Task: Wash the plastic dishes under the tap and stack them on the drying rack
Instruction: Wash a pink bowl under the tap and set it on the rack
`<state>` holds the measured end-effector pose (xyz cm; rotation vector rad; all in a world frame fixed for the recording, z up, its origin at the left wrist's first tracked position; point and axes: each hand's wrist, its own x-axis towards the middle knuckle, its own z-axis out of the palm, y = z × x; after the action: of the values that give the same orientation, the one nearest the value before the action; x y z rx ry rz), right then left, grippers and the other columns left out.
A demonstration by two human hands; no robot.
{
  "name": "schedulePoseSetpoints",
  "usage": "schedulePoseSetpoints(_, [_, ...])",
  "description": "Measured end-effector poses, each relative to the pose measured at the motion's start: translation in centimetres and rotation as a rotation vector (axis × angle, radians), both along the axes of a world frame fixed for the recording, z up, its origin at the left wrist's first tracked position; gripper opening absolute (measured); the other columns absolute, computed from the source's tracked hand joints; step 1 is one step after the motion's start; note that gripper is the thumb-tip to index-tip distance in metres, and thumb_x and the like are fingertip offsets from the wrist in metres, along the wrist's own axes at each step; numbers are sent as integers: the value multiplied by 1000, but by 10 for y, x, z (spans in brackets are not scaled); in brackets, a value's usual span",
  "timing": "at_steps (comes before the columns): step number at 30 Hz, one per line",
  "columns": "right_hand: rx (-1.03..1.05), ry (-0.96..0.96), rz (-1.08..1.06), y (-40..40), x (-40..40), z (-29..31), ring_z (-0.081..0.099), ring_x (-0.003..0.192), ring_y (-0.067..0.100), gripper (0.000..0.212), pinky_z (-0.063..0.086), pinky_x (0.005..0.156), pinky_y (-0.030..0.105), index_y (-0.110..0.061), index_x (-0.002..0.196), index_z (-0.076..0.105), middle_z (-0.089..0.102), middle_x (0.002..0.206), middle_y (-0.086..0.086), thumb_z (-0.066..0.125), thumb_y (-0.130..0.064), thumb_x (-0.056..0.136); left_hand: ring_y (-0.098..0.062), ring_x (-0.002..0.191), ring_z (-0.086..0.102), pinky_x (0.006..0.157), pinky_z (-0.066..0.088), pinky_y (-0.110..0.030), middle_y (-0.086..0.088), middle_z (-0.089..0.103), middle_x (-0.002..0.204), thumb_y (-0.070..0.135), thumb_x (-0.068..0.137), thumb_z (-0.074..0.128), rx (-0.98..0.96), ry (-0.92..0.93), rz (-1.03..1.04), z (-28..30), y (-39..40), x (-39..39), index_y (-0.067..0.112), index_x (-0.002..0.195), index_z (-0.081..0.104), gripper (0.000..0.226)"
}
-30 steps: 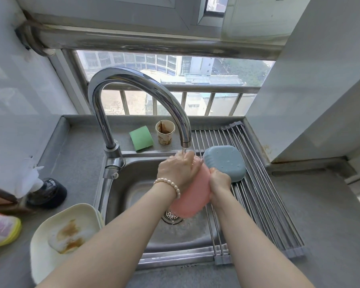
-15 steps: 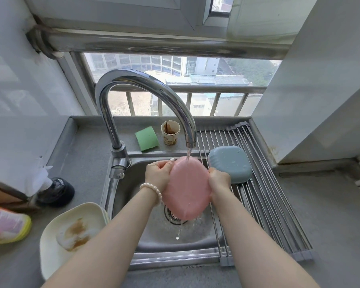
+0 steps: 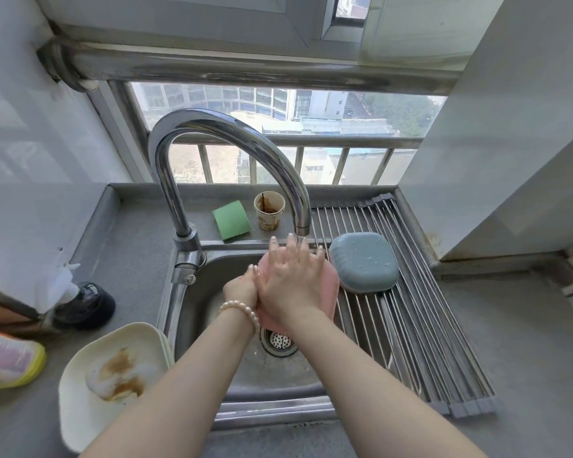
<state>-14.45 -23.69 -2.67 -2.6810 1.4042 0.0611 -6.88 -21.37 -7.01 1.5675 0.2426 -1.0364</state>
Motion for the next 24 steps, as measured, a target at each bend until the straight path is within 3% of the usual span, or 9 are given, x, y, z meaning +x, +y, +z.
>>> schedulePoseSetpoints(4, [5, -2, 411, 4, -15, -4, -8, 147, 26, 61, -14, 112, 54, -26, 152, 16, 1, 160, 7, 4, -47, 96, -27, 84, 67, 86, 55, -44, -10, 70, 83, 32, 79, 73, 14, 45, 28, -3, 5, 12, 9, 75, 68, 24])
schedulePoseSetpoints(9, [-1, -65, 272, -6, -27, -1, -8, 147, 19, 79, -10, 116, 49, -35, 151, 6, -5, 161, -1, -15, -67, 82, -22, 66, 57, 72, 51, -37, -9, 63, 69, 21, 90, 61, -7, -176, -94, 23, -3, 11, 8, 67, 64, 27])
schedulePoseSetpoints(11, [20, -80, 191, -5, -25, 5, 1, 146, 20, 72, -2, 115, 50, -35, 151, 8, 1, 160, -2, -3, -66, 87, -22, 69, 57, 73, 50, -37, -11, 62, 68, 18, 91, 60, -17, -246, -175, 29, -8, 15, 7, 64, 61, 30])
schedulePoseSetpoints(15, [171, -185, -14, -24, -33, 13, 36, 131, 29, 76, 31, 105, 45, -26, 148, 20, 36, 145, 8, 28, -72, 88, -21, 65, 53, 66, 45, -31, -9, 59, 64, 17, 91, 61, -7, -374, -375, 39, -16, 23, 6, 61, 59, 32])
schedulePoseSetpoints(17, [384, -303, -106, -38, -41, 14, 43, 129, 29, 68, 37, 101, 39, -20, 145, 31, 44, 143, 10, 33, -63, 93, -20, 65, 54, 66, 49, -31, -8, 60, 64, 19, 89, 64, 22, -409, -454, 43, -17, 24, 7, 63, 61, 29])
schedulePoseSetpoints(20, [622, -537, -282, -52, -51, 7, 54, 115, 23, 62, 40, 89, 29, -9, 132, 50, 57, 128, 8, 50, -55, 90, -22, 76, 58, 79, 52, -38, -12, 67, 78, 26, 85, 68, 35, -427, -510, 44, -17, 21, 9, 71, 67, 21])
schedulePoseSetpoints(22, [653, -667, -386, -53, -54, 0, 57, 97, 18, 55, 41, 79, 28, -5, 112, 60, 62, 108, 5, 59, -54, 86, -23, 80, 59, 75, 48, -33, -10, 70, 87, 33, 89, 59, 143, -641, -608, 47, -18, 12, 15, 78, 68, 23])
schedulePoseSetpoints(24, [684, -795, -526, -52, -54, -10, 60, 88, 20, 49, 48, 76, 34, -7, 94, 60, 66, 96, 6, 66, -54, 80, -25, 91, 57, 77, 42, -32, -10, 68, 100, 37, 97, 41, 254, -994, -755, 50, -16, -5, 15, 93, 69, 35])
